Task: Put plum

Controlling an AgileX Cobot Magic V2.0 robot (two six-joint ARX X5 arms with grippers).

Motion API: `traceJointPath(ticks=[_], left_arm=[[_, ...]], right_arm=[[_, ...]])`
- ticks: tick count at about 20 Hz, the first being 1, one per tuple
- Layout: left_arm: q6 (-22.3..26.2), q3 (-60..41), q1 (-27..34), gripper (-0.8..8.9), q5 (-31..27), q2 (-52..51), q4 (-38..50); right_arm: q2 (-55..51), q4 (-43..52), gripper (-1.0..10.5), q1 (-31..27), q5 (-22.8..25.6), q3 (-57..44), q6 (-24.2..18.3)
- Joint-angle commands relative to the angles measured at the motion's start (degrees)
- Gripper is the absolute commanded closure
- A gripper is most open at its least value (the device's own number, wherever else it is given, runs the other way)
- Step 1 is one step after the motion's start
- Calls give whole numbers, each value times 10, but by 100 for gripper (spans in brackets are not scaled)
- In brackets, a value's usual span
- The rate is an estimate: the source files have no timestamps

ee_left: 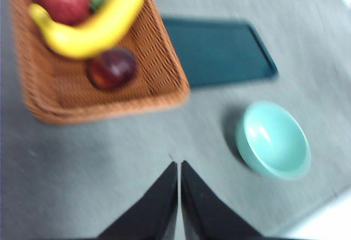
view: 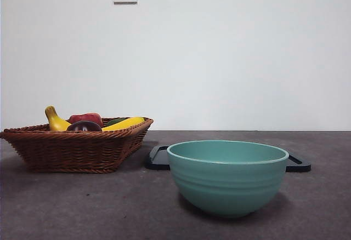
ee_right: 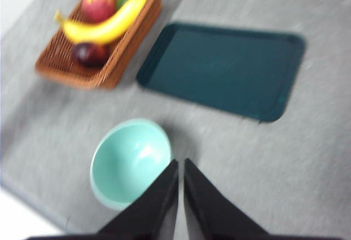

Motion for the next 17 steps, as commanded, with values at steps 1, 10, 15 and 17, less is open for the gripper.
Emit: traceJointPath(ticks=[1,10,15,17], left_arm=[[39,28,-10,805,5,20,-17],[37,31,-17,631,5,24,-11],[32,31,-17,372,5,24,-11],[32,31,-17,372,5,24,-11]], right_arm=[[13,-10,942,16,-3,12,-26],[20,-25,715,37,-1,12,-32],[20,-25,546,37,0,12,-31],[20,-25,546,37,0,12,-31]])
